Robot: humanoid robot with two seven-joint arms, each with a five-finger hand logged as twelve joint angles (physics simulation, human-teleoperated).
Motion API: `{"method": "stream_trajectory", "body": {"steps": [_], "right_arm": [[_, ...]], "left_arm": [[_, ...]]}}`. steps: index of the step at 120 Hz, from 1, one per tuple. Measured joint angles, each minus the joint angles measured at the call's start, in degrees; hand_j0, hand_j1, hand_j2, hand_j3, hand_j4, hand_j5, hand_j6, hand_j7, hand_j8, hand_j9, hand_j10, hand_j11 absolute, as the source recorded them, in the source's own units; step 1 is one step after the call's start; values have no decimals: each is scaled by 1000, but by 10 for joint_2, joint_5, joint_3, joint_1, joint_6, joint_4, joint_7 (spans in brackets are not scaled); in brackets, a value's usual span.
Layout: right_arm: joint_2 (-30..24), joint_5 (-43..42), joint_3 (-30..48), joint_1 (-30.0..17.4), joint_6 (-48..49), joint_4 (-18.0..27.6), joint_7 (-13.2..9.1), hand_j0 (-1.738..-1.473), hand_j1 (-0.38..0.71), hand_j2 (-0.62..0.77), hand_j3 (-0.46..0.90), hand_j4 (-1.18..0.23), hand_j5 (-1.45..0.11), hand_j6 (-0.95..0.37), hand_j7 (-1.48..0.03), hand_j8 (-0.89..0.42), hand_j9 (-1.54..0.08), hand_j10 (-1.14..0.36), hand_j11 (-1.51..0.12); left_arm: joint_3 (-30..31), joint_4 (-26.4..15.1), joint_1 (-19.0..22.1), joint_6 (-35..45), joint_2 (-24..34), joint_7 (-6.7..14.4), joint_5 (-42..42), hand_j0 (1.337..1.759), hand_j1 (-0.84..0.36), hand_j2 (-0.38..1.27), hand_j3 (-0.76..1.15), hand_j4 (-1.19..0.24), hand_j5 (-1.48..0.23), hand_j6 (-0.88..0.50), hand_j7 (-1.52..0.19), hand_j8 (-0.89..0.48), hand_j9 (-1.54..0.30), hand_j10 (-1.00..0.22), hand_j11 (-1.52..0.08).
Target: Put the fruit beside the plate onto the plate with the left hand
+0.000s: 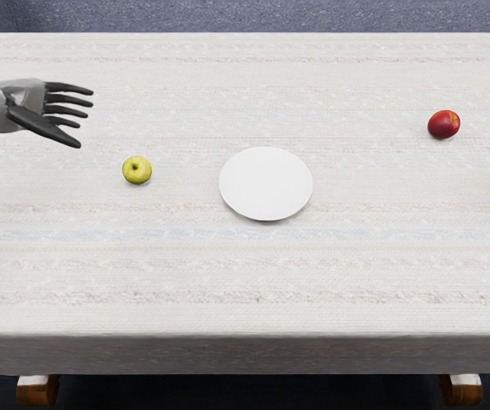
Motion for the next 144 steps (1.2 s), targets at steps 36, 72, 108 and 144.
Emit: {"method": "stream_trajectory", "body": {"steps": [36,72,108,144], "right_arm": [[0,0,-3,-22,1,-3,-6,-1658,-310,-7,0,-33,-43,-33,-43,-33,-43,-33,-43],[0,0,-3,-27,1,-3,-7,-1658,-310,-7,0,-33,-43,-33,-43,-33,-43,-33,-43],[0,0,-3,-27,1,-2,-7,-1658,-310,-7,0,-33,-43,-33,-43,-33,-43,-33,-43],[0,0,-3,-27,1,-2,-7,-1658,-310,-7,0,-33,-43,-33,-43,-33,-43,-33,-43]], "left_arm": [[0,-4,-76,0,-9,13,110,1658,54,51,0,-248,-321,-248,-321,-248,-321,-247,-321],[101,-173,-176,1,41,91,176,1658,54,51,0,-249,-321,-249,-321,-249,-321,-248,-321],[372,-413,-345,284,4,99,186,1658,54,51,0,-249,-321,-249,-321,-249,-321,-248,-321],[545,-456,-370,534,-124,121,180,1658,54,50,0,-248,-321,-248,-321,-248,-321,-248,-321]]}}
